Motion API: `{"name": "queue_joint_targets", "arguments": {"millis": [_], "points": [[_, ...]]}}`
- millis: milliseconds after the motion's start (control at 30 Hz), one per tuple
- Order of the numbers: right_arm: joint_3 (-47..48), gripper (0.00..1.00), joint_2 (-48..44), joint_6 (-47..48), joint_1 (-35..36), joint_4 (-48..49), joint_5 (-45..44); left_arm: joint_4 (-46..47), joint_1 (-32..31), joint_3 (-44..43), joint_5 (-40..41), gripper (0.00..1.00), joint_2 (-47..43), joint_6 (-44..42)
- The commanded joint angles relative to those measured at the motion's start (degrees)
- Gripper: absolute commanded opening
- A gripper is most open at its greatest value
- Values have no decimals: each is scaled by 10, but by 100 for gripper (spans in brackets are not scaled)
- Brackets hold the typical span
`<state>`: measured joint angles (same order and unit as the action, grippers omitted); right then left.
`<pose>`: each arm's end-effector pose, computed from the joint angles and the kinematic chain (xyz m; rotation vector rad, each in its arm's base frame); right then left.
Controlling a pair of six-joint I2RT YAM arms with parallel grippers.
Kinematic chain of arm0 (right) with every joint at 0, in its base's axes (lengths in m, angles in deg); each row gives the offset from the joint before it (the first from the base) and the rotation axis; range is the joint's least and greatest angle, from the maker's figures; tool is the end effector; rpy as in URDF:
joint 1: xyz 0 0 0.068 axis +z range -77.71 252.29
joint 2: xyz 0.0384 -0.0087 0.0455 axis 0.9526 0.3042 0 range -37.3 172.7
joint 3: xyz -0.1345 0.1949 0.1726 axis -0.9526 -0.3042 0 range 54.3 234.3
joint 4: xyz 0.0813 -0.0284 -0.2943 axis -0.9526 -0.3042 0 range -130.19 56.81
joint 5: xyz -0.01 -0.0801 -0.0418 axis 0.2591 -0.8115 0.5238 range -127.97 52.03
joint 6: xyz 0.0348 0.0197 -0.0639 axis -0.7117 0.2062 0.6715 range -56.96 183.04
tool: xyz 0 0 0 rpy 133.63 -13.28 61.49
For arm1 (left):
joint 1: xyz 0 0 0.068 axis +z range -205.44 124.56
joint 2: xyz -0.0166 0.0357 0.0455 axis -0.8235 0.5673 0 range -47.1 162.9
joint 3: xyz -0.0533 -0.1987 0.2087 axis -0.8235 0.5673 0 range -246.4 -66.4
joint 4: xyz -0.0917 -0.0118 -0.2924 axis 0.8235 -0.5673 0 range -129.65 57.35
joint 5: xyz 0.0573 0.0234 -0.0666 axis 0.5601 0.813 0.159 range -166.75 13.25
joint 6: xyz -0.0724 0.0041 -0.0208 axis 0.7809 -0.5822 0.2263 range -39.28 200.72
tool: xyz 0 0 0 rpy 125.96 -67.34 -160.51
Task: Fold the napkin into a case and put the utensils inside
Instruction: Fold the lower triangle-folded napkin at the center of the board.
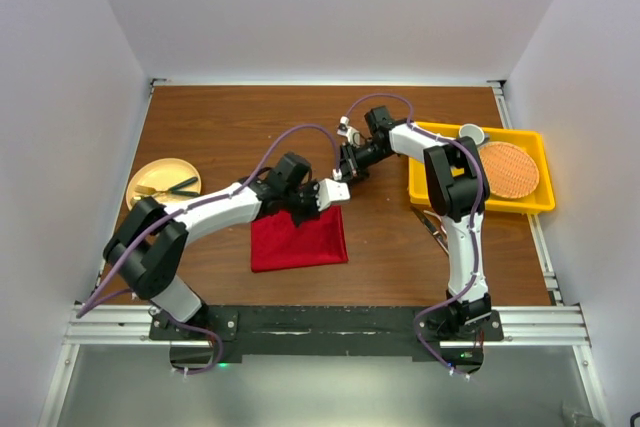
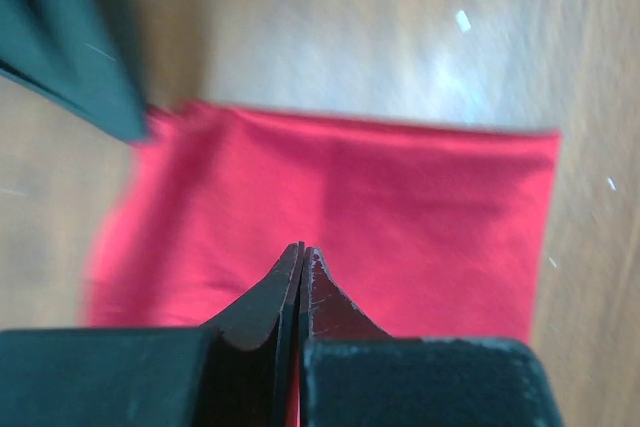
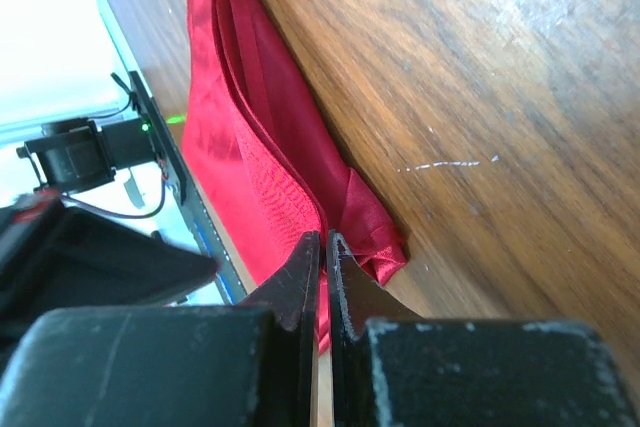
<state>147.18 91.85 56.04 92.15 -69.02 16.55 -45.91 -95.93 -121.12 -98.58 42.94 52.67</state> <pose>0.4578 0.2205 0.1041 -0.5215 2.6666 1.4563 0.2750 -0.2659 0.1782 1.5005 1.8902 -0.5599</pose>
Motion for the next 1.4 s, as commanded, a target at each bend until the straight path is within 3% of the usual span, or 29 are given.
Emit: {"name": "queue_joint_targets", "arguments": {"millis": [0, 433, 700, 867, 1100, 1200, 1367], "points": [[15, 0, -19, 31, 3, -30, 4, -50, -13, 2, -2, 0, 25, -4], [6, 0, -57, 119, 32, -127, 2, -97, -21, -27, 26, 0, 106, 52], [-16, 0, -41, 161, 40, -152, -61, -98, -21, -28, 27, 0, 115, 62], [-11, 0, -19, 192, 40, -165, -104, -91, -15, -29, -1, 0, 102, 75], [-11, 0, -8, 223, 40, -165, -153, -97, 42, -41, -65, 2, 45, 106], [-3, 0, -16, 220, 39, -161, -144, -117, 69, -34, -81, 4, 19, 88], [18, 0, -27, 215, 42, -162, -128, -119, 53, -1, -91, 3, -28, 22]]}}
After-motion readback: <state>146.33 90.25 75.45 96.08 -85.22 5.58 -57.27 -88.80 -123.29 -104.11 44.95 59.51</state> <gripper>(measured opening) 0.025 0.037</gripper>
